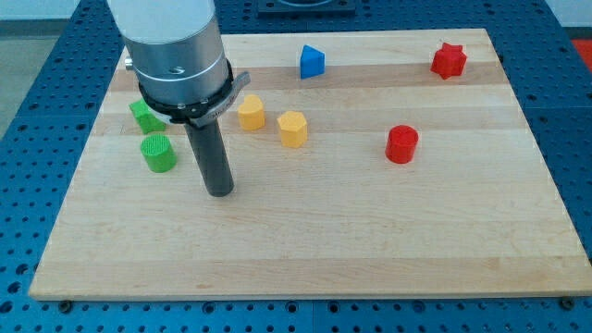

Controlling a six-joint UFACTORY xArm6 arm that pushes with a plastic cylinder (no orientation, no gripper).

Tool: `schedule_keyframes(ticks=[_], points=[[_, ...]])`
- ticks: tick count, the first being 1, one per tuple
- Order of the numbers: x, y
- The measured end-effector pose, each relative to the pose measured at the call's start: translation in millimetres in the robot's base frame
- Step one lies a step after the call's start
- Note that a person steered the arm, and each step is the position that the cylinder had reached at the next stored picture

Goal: Nudge the green star left a bit

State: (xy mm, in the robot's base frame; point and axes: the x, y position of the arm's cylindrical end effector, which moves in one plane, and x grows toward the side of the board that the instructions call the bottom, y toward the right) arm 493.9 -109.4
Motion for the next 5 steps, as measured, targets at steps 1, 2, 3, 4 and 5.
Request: schedule_keyframes(ticks=[1, 2, 3, 4, 5], points=[[-42, -3], [-80, -29], [-116, -36], [-135, -45], [-136, -55]])
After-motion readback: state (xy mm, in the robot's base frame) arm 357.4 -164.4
